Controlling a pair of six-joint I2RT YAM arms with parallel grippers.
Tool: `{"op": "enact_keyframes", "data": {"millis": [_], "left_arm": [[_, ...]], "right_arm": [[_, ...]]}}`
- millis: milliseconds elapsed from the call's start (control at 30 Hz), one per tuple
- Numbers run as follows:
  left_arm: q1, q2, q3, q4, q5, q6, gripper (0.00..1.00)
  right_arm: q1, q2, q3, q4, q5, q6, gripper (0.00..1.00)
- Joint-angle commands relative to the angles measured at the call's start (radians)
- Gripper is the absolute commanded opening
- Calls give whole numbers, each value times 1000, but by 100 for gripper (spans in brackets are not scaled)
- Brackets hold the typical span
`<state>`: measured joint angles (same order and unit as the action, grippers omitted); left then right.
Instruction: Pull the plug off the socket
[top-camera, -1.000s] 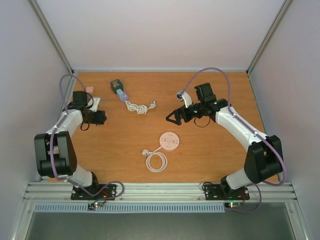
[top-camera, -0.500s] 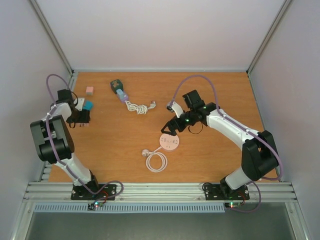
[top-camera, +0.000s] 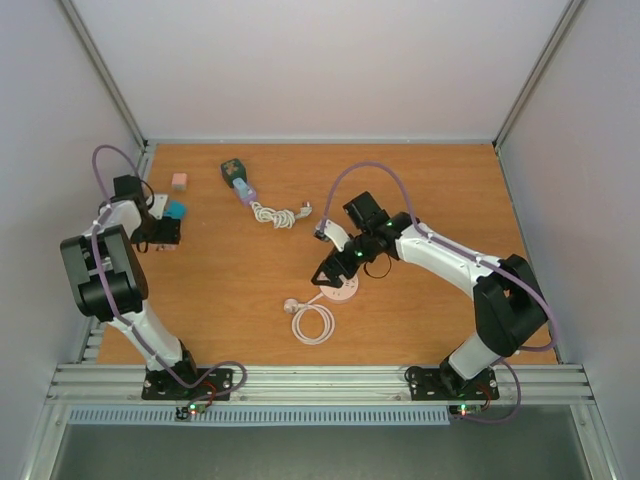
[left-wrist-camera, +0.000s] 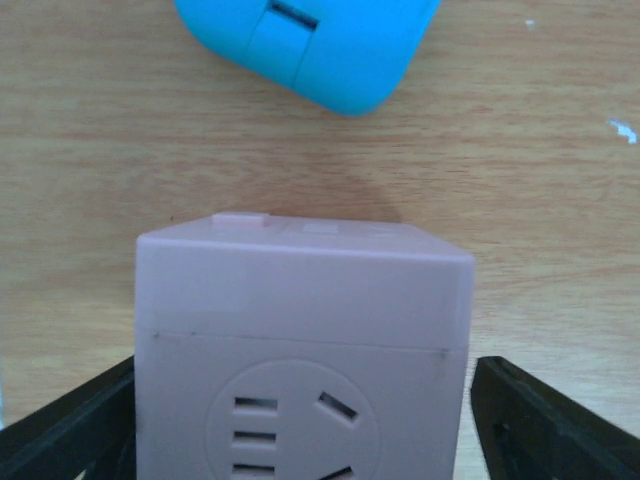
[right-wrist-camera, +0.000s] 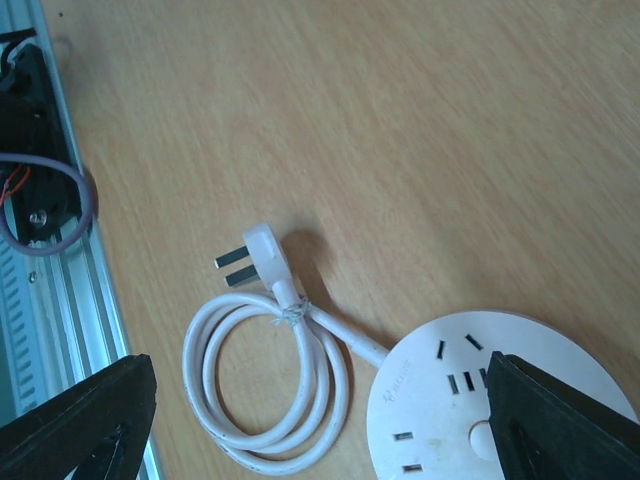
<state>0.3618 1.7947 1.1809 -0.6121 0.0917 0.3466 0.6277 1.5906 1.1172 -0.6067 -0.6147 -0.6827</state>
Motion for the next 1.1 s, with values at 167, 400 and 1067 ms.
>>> {"op": "enact_keyframes", "data": {"millis": [167,400,1067], "left_arm": [[11,-29,68,-45,7,28,100],[9,-88,135,-89,116,42,100],[-68,-211,116,-66,137,101,100]], "right_arm": [[89,31,-11,25,51,-45,83],[163,80,-19,50,108,-119,72],[232,243,-19,56,306,-436,54]]}}
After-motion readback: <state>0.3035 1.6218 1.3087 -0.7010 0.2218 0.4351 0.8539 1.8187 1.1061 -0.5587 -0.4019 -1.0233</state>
